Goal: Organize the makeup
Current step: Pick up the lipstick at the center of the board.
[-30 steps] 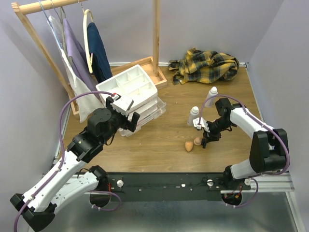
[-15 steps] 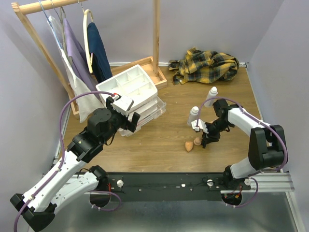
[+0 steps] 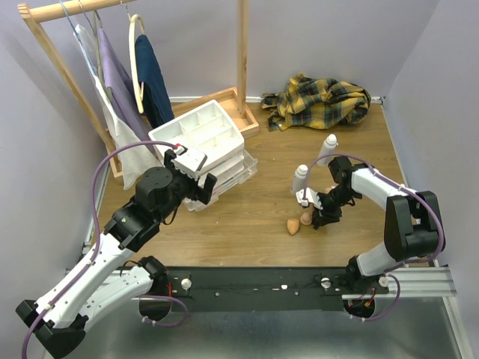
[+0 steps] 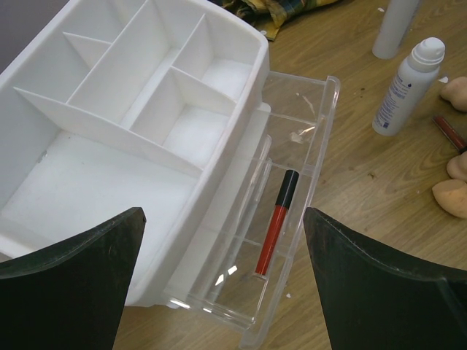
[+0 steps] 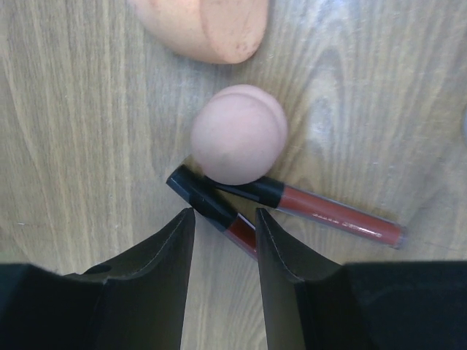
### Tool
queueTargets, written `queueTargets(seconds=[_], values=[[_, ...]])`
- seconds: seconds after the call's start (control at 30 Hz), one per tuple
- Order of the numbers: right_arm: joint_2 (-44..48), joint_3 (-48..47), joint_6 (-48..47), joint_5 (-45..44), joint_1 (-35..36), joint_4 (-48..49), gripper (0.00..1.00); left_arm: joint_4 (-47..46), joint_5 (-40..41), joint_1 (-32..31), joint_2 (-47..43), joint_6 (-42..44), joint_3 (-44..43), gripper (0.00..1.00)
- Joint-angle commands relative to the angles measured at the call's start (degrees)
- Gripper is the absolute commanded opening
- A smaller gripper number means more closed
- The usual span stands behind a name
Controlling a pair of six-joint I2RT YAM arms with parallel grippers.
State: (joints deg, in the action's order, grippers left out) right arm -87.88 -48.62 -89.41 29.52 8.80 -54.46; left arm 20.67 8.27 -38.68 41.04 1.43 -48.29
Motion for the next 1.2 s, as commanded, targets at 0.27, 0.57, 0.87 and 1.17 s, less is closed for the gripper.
queueTargets(seconds=[0.27,0.57,0.87,1.17], values=[[3.14,4.94,1.34,-4.20,0.43,0.84,0.48,-0.98,-1.33,0.44,-0.78,-0.46,0.48,0.99],[6.49,8.28,3.71,-8.07,0.43,3.39,0.46,-0.98,-1.59,0.53,-0.78,-0.64,0.48,0.99],[8.77,9.68,5.56,-9.48,0.43,4.36,0.29,-1.07,-1.59,0.53,-0.87,-0.64,0.57,0.99],[13.78,10.56,5.65,-10.09,0.43,2.69,0.05,-1.07,-1.86,0.62,-0.87,-0.73,0.48,0.99]])
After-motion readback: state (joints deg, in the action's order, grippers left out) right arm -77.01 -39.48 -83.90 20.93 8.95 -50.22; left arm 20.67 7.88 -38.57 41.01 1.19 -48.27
